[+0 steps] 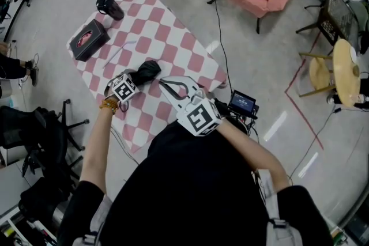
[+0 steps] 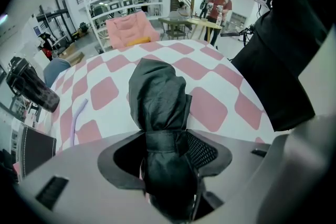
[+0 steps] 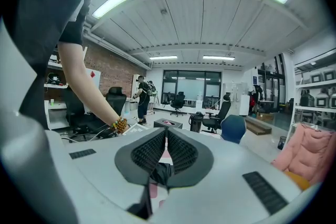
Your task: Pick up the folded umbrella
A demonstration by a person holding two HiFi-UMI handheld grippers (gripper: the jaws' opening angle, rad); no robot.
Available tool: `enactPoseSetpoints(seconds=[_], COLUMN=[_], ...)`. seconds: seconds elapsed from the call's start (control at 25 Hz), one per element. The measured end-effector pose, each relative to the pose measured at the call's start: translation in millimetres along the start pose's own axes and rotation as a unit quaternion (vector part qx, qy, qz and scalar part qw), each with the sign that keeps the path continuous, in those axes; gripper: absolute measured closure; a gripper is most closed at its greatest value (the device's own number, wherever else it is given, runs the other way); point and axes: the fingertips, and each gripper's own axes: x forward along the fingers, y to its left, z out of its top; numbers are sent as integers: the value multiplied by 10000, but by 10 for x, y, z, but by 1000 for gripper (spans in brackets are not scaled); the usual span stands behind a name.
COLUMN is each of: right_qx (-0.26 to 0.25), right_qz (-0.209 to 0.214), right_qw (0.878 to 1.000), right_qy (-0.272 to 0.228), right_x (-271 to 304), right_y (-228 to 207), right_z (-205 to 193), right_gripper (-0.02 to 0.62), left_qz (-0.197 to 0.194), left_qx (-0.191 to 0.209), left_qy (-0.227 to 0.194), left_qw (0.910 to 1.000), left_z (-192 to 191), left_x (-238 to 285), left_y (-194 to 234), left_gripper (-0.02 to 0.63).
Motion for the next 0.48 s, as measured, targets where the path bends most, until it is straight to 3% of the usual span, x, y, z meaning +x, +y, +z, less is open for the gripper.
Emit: enactPoseSetpoints(seconds=[0.28,0.48], right_qx=[13,-4], right_qz=[81,226], right_qw=[10000,9997], right_qy=[6,8], right_x=[69,202], right_y=[35,40], right_z=[-30,-36], right_gripper=[577,577], left_qz=[78,-114], left_qx=[-122,-222], left_qy=[16,-71], left_qw=[9999,9997], left_z=[-20,120], left_x=[70,68], left_y=[37,22], left_gripper=[373,370])
